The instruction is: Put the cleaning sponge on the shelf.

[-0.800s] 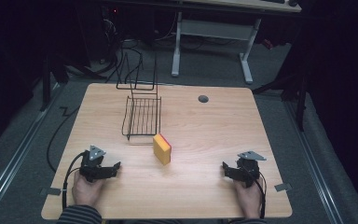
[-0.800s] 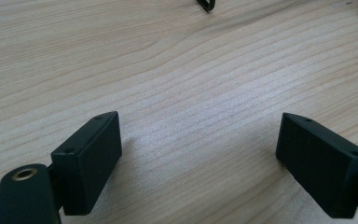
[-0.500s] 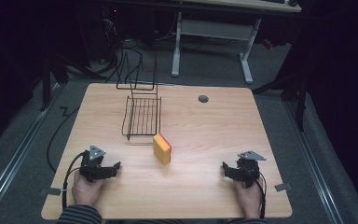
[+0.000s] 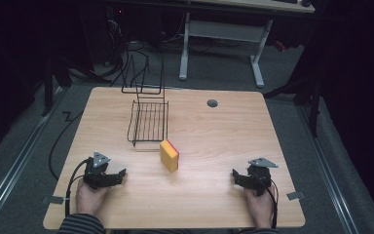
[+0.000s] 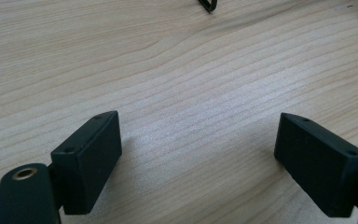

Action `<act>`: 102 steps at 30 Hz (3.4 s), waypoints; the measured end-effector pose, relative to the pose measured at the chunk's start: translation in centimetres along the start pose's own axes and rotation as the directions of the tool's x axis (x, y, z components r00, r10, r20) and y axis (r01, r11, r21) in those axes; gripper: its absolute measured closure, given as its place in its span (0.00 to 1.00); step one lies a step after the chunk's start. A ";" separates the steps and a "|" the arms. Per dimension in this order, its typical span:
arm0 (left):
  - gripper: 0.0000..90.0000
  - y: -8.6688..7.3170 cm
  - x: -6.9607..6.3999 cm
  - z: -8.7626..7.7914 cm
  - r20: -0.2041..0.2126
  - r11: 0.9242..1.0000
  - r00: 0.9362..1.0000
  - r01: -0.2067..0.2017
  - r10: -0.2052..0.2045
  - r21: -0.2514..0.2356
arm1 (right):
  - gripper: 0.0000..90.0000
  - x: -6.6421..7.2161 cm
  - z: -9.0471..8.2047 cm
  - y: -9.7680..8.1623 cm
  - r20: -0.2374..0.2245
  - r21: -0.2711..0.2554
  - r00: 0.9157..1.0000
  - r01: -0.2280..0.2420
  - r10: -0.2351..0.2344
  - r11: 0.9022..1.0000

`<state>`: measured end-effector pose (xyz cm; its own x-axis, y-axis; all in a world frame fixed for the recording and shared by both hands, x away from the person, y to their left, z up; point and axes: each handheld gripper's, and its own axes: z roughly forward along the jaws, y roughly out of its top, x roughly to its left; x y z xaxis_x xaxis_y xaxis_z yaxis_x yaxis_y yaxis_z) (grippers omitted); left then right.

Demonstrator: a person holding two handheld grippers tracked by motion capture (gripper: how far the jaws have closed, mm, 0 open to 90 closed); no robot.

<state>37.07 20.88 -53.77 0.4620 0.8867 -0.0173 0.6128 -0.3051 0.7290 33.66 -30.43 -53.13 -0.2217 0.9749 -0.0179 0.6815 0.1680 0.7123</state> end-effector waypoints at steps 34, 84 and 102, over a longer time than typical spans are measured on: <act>0.17 0.8 -0.4 -1.4 0.025 0.997 0.999 0.024 -0.023 -0.067 | 0.22 0.0 0.0 0.0 0.000 -0.001 1.000 0.000 0.000 1.000; 0.08 6.5 -4.2 -3.3 0.176 0.983 0.980 -0.061 0.092 -0.173 | 0.22 0.0 0.0 0.0 -0.001 -0.001 1.000 0.001 -0.001 1.000; 0.02 7.6 -6.5 -3.1 0.229 0.978 0.961 -0.121 0.158 -0.170 | 0.22 0.0 0.0 0.0 -0.001 -0.001 1.000 0.000 0.000 1.000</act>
<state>36.70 13.86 -45.96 0.6873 0.7241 -0.0577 0.4348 -0.3465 0.8312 33.67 -30.44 -53.14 -0.2224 0.9748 -0.0174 0.6806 0.1680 0.7131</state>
